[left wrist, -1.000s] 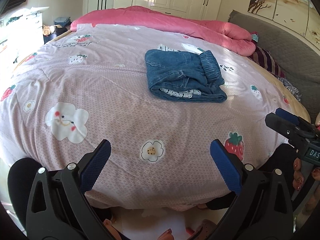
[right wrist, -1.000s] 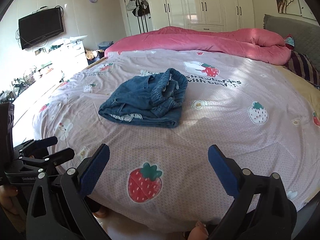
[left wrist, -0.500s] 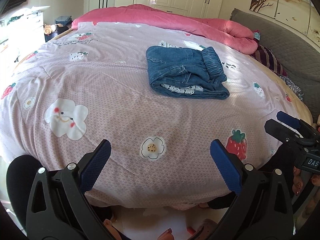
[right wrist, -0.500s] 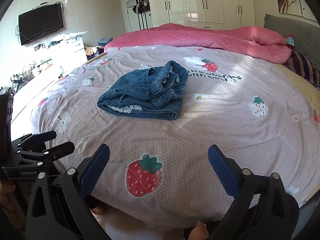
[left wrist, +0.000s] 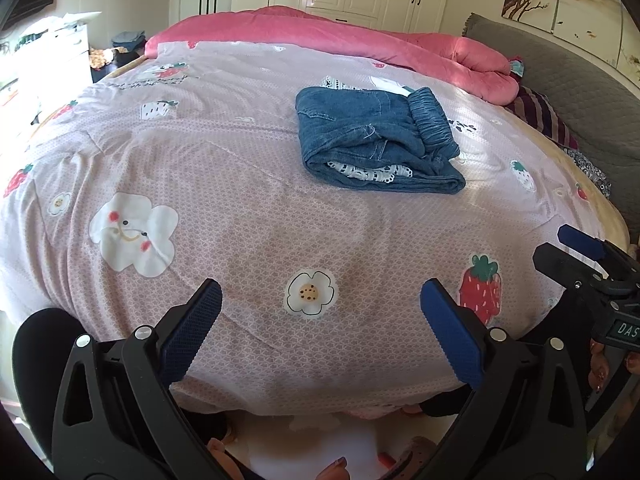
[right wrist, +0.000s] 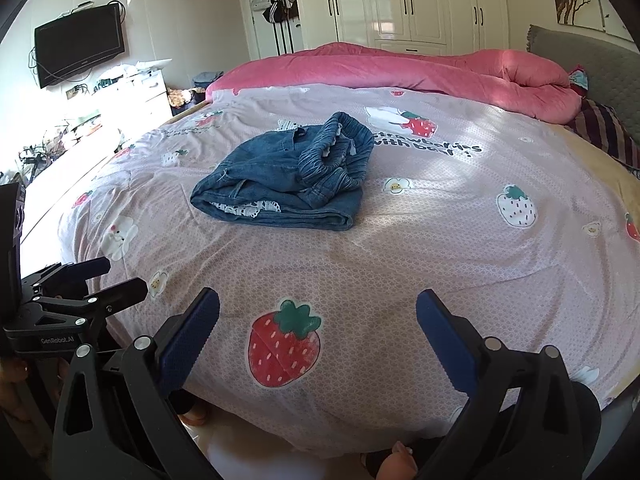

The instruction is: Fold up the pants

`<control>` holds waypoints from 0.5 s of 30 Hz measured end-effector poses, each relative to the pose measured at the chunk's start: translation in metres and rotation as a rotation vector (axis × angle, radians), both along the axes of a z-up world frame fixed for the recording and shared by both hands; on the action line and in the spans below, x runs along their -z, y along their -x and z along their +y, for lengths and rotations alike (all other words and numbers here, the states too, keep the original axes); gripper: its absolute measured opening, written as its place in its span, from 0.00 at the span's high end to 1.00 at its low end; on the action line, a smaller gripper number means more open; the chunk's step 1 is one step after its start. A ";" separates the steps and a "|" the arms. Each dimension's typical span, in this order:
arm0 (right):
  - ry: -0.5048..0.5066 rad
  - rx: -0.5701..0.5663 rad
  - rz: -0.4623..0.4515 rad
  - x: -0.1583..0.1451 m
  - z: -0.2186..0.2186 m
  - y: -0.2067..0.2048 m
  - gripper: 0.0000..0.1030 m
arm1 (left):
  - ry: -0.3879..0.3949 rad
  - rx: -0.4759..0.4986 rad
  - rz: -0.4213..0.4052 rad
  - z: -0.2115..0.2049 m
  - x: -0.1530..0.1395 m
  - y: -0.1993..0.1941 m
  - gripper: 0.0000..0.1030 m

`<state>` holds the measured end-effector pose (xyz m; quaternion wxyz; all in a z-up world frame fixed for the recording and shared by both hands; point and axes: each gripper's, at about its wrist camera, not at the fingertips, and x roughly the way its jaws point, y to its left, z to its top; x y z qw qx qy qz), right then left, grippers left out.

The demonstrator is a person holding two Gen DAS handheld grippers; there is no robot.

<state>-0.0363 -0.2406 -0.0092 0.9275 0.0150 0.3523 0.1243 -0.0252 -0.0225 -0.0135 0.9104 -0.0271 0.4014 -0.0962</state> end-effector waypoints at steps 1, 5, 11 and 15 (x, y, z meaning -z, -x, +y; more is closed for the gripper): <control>0.001 0.000 0.000 0.000 0.000 0.000 0.04 | -0.002 -0.001 0.000 0.000 0.000 0.000 0.09; 0.001 0.000 0.001 0.000 0.000 0.000 0.04 | -0.006 -0.006 0.001 0.001 0.002 -0.002 0.09; 0.001 0.001 0.002 0.001 0.000 0.000 0.04 | -0.014 -0.010 0.003 0.001 0.002 -0.002 0.09; 0.001 0.000 0.002 0.001 0.000 -0.001 0.04 | -0.018 -0.012 0.004 0.001 0.002 -0.002 0.09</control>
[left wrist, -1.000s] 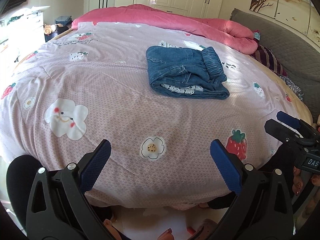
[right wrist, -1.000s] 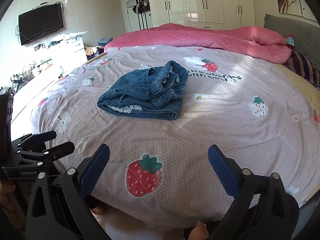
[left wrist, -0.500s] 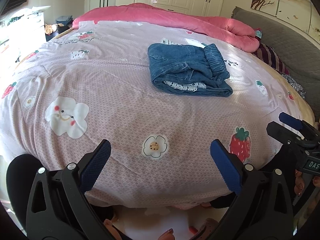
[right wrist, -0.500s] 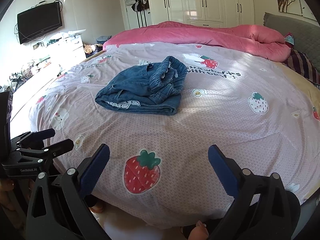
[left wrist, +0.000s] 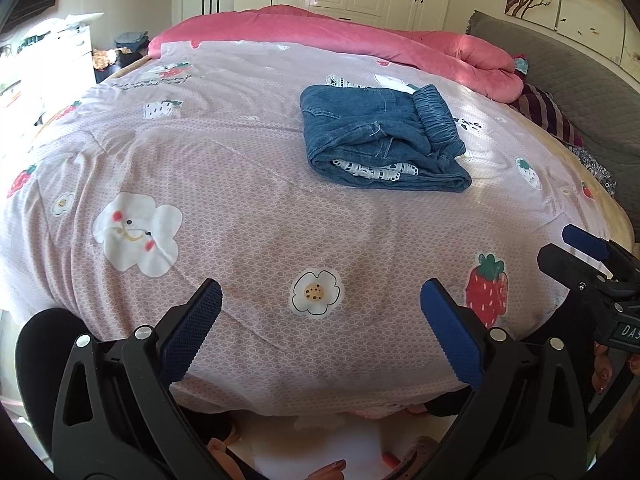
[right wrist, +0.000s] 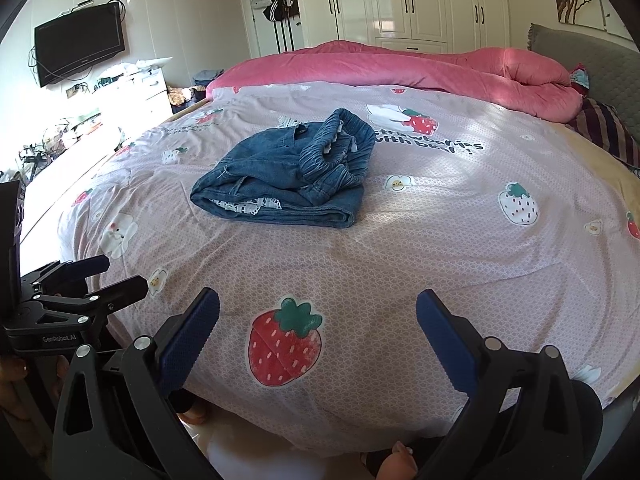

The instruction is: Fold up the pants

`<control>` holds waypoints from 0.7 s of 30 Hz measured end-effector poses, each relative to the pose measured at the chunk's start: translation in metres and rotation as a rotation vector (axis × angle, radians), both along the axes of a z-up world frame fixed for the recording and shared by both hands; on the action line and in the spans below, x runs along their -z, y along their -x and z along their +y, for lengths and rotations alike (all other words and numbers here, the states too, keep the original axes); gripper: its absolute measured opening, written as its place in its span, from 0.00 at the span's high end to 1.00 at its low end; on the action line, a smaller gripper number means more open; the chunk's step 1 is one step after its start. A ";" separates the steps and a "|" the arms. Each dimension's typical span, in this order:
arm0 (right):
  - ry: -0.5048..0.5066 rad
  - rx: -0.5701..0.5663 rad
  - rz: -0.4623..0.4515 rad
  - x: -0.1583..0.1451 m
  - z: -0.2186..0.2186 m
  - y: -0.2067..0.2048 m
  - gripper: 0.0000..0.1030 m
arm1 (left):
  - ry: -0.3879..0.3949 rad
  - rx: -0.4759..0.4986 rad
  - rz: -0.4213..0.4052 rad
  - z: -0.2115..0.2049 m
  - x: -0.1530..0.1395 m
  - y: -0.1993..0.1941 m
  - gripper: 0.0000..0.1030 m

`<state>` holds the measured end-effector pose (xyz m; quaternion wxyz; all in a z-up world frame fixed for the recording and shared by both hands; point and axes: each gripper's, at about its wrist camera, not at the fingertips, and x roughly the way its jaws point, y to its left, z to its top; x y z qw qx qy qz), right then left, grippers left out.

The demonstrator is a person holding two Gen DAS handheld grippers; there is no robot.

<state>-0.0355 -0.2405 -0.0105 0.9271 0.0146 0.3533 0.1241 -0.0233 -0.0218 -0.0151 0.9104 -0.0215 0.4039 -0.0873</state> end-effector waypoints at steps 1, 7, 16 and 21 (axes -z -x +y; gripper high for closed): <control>-0.001 -0.001 0.000 0.000 0.000 0.000 0.04 | -0.001 0.000 0.000 0.000 0.000 0.000 0.09; 0.000 0.002 0.001 0.001 0.001 0.000 0.04 | 0.004 -0.004 -0.001 0.001 -0.001 0.000 0.09; 0.003 0.004 0.005 0.002 0.000 0.000 0.04 | -0.002 -0.001 -0.006 0.000 -0.003 0.000 0.09; 0.005 0.007 0.007 0.003 0.000 0.000 0.04 | -0.004 0.005 -0.011 -0.001 -0.003 0.000 0.09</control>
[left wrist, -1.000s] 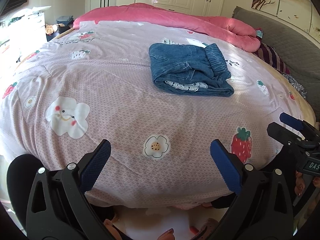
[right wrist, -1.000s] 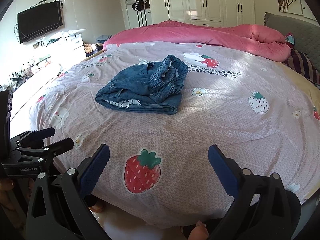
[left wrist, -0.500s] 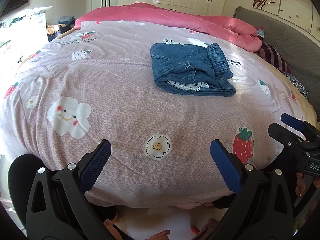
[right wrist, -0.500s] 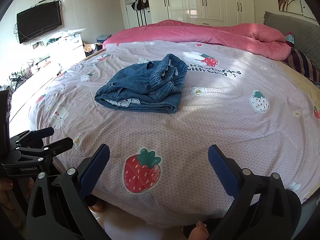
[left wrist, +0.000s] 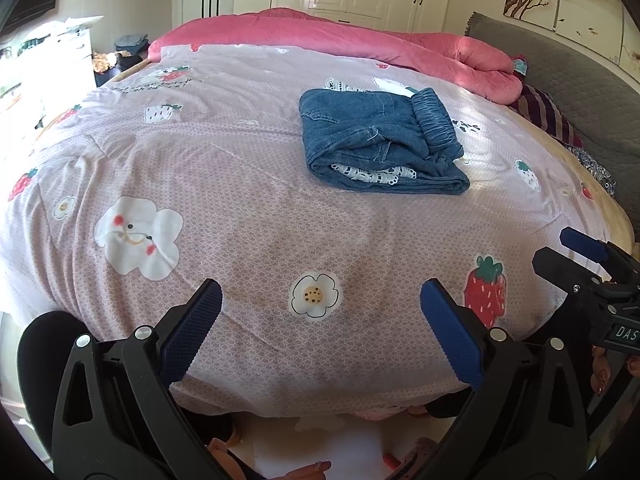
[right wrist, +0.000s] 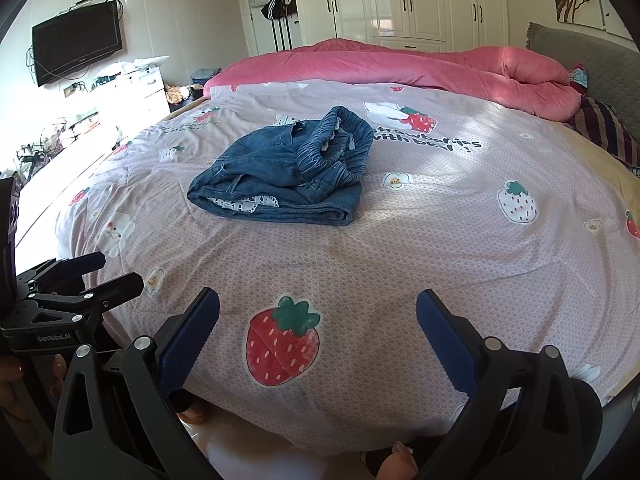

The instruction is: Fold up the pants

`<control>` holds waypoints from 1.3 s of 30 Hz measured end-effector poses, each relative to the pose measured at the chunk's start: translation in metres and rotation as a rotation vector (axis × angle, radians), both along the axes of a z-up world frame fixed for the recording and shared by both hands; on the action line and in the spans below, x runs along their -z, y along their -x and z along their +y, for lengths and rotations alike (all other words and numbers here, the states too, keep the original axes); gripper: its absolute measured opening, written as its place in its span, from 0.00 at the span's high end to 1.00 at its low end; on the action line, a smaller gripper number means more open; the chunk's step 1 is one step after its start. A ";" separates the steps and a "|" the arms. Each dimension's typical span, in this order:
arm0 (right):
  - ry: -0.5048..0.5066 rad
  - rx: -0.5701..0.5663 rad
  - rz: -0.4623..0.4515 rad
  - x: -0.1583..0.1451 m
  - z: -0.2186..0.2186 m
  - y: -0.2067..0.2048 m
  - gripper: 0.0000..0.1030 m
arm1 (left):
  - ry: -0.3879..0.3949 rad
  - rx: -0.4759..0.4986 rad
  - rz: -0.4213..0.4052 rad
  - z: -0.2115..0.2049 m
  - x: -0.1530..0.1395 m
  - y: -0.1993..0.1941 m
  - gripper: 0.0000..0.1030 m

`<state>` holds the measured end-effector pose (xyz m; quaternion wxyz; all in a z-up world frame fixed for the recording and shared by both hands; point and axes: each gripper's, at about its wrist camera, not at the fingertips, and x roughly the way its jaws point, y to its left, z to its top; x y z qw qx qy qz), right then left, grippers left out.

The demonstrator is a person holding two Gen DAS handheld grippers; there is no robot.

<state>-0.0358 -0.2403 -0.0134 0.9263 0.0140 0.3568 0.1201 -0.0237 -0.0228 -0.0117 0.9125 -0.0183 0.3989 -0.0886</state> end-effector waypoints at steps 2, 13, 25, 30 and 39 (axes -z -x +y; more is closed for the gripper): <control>0.001 0.000 0.000 0.000 0.000 0.000 0.04 | 0.003 0.006 -0.003 -0.001 0.000 0.000 0.09; 0.005 0.005 0.001 0.000 -0.001 0.000 0.04 | -0.014 0.017 -0.022 -0.006 -0.003 0.003 0.09; 0.014 0.009 0.001 0.000 -0.001 0.000 0.04 | -0.031 0.011 -0.028 -0.007 -0.003 0.004 0.09; 0.016 0.009 0.002 0.000 -0.001 0.000 0.04 | -0.030 0.010 -0.030 -0.007 -0.004 0.003 0.09; 0.021 0.010 0.005 0.002 0.000 0.000 0.04 | -0.030 0.009 -0.027 -0.007 -0.003 0.003 0.09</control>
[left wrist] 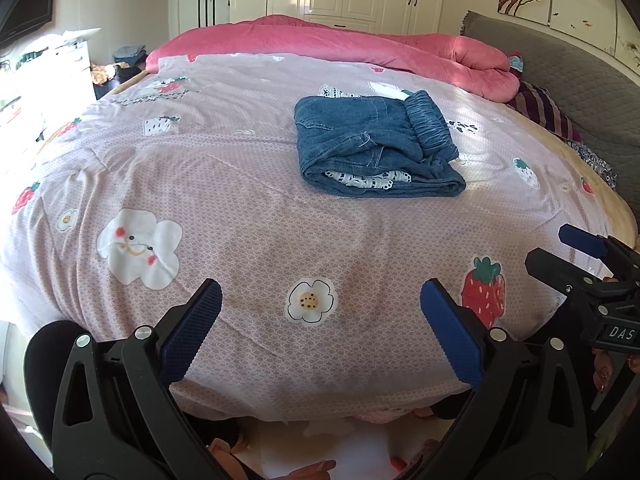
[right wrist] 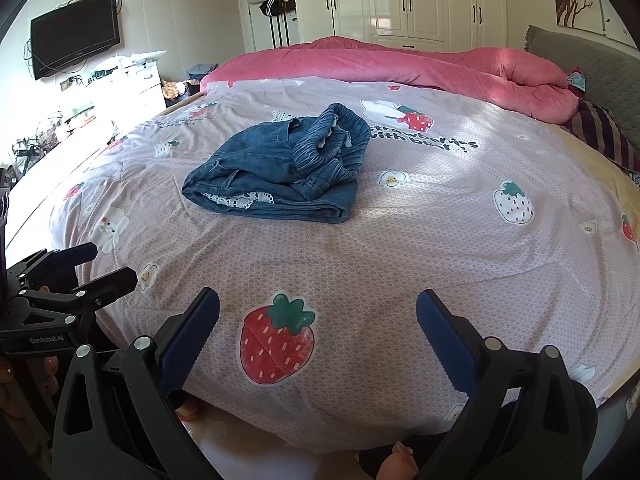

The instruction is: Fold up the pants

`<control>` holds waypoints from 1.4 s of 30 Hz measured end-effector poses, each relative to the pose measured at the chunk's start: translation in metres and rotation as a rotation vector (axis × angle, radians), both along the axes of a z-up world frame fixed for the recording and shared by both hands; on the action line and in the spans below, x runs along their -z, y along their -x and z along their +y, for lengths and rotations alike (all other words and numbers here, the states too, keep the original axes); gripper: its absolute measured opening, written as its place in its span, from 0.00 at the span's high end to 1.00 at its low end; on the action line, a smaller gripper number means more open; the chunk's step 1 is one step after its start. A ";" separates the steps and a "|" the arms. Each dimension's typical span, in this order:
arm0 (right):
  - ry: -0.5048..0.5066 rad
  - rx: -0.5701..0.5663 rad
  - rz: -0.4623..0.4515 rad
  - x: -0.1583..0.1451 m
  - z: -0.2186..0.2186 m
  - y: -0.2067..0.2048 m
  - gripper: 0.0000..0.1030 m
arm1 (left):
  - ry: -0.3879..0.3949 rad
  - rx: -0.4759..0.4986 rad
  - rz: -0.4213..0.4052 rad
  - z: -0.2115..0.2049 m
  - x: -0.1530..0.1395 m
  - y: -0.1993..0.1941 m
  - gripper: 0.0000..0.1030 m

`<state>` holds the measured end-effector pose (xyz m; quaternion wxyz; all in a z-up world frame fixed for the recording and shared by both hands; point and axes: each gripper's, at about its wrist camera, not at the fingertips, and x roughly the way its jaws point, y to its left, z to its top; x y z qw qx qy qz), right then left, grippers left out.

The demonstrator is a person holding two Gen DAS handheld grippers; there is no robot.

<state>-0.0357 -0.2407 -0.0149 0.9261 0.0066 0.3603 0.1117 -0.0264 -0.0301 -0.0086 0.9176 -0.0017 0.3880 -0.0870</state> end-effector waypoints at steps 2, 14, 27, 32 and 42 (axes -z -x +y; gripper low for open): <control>0.001 0.001 0.002 0.000 -0.001 0.000 0.04 | -0.003 0.001 0.000 0.000 0.000 0.000 0.09; 0.007 0.001 0.008 0.003 -0.001 -0.004 0.04 | -0.028 -0.010 -0.001 -0.002 0.002 -0.002 0.09; 0.013 0.016 0.012 0.006 -0.005 -0.006 0.04 | -0.073 -0.023 0.004 -0.004 0.007 -0.004 0.09; 0.014 0.036 0.019 0.010 -0.012 -0.009 0.04 | -0.093 -0.050 0.011 0.002 0.008 -0.009 0.09; 0.015 0.198 0.012 0.006 -0.073 -0.044 0.04 | -0.043 -0.111 0.007 0.050 -0.003 -0.049 0.09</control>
